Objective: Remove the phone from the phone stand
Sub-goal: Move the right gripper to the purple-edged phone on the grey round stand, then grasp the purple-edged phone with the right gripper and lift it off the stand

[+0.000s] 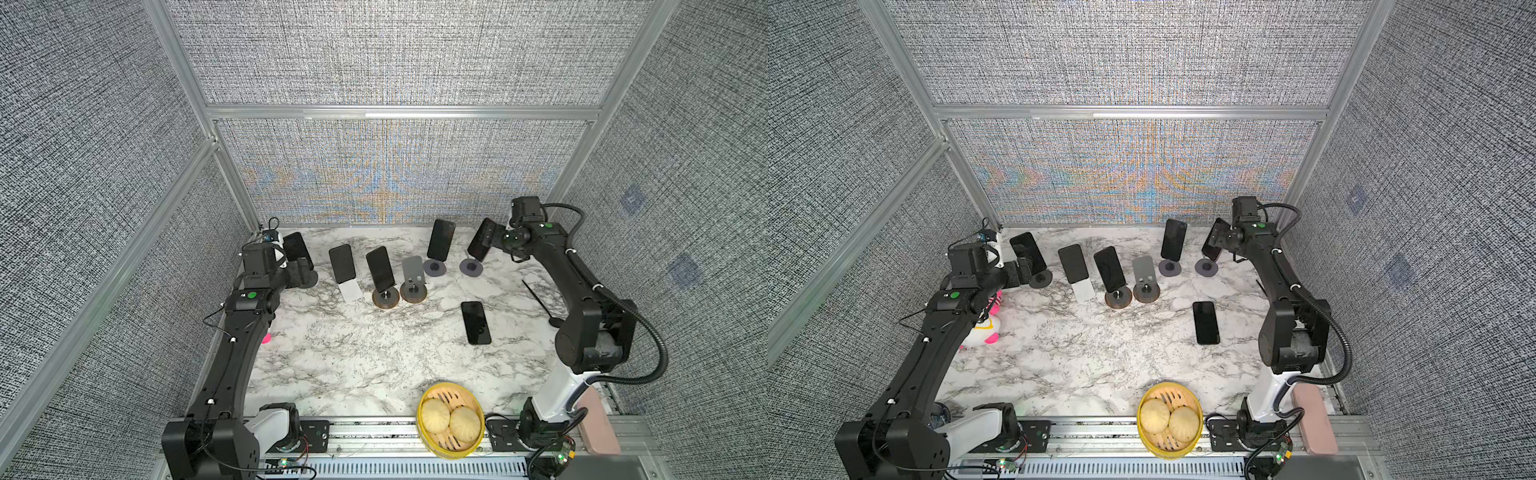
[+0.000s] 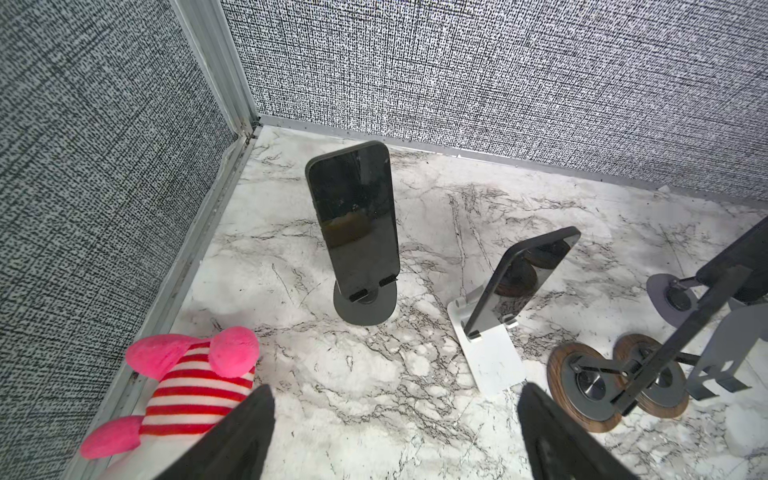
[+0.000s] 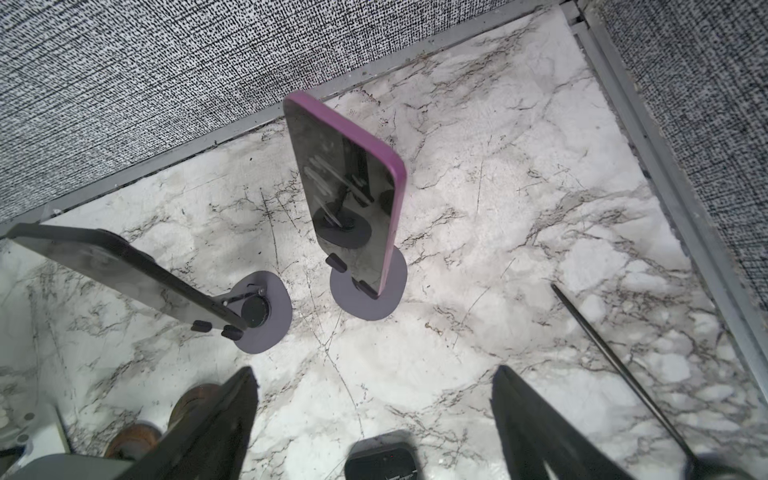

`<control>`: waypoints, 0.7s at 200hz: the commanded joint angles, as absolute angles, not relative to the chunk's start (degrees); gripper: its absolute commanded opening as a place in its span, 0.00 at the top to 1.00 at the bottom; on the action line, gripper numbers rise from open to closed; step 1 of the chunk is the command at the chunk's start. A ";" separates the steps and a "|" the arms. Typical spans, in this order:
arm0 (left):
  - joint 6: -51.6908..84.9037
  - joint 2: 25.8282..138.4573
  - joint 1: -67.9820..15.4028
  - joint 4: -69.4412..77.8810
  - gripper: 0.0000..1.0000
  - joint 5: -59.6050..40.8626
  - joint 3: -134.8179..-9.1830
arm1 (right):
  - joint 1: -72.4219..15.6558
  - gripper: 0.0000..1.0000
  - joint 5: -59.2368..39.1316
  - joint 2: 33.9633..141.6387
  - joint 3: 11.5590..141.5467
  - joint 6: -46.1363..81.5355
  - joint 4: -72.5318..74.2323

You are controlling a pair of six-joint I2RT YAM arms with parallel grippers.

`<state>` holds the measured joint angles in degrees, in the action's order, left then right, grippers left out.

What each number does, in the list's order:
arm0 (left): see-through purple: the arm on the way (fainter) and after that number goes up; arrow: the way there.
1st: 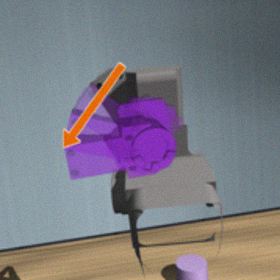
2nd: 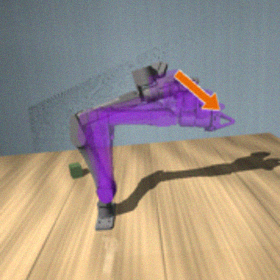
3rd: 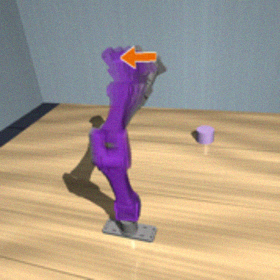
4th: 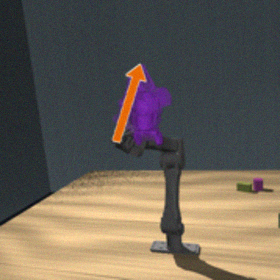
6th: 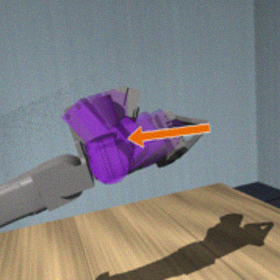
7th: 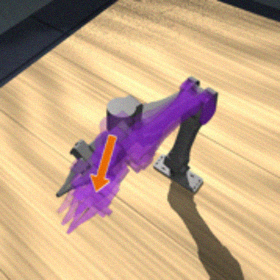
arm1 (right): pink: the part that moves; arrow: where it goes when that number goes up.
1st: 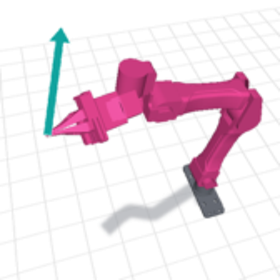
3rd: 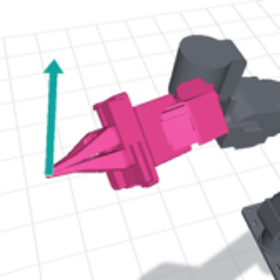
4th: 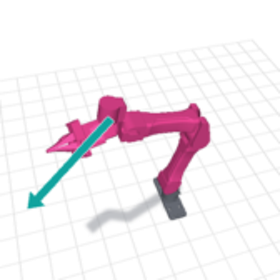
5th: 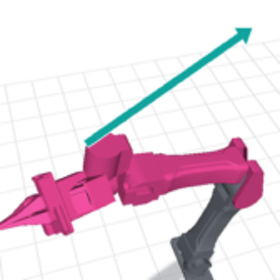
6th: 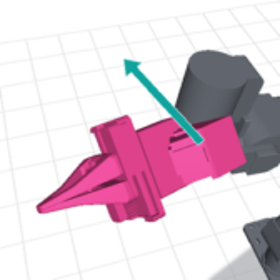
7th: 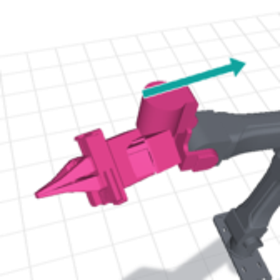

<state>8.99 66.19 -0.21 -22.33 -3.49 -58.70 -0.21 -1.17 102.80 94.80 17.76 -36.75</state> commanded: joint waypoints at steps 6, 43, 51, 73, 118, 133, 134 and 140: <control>8.93 66.38 -0.16 -21.00 0.08 -4.22 -58.87 | 2.89 0.43 -14.97 103.40 94.76 7.77 -33.21; 8.67 67.10 -0.18 -21.31 0.08 -5.00 -59.02 | 5.16 0.66 -20.82 104.45 92.55 4.62 -28.48; 8.59 67.11 -0.09 -21.36 0.08 -5.16 -59.07 | 5.36 0.64 -20.64 104.78 92.64 4.19 -28.65; 8.49 66.85 -0.17 -21.36 0.08 -5.14 -59.12 | 6.55 0.58 -20.79 105.36 91.86 4.22 -27.03; 8.26 66.72 -0.15 -21.27 0.08 -4.92 -59.00 | 7.64 0.62 -25.35 109.17 94.04 3.13 -25.25; 8.20 66.77 -0.18 -21.27 0.09 -5.01 -59.01 | 7.76 0.62 -25.41 110.32 94.83 2.76 -25.50; 8.23 66.78 -0.18 -21.27 0.09 -5.01 -58.99 | 7.75 0.62 -25.45 110.35 94.83 2.74 -25.41; 8.26 66.79 -0.18 -21.36 0.09 -5.08 -59.04 | 7.82 0.62 -25.65 110.47 94.81 2.61 -24.91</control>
<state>8.78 66.94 -0.21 -22.33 -4.64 -58.70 7.62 -23.22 109.67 93.93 4.01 -26.30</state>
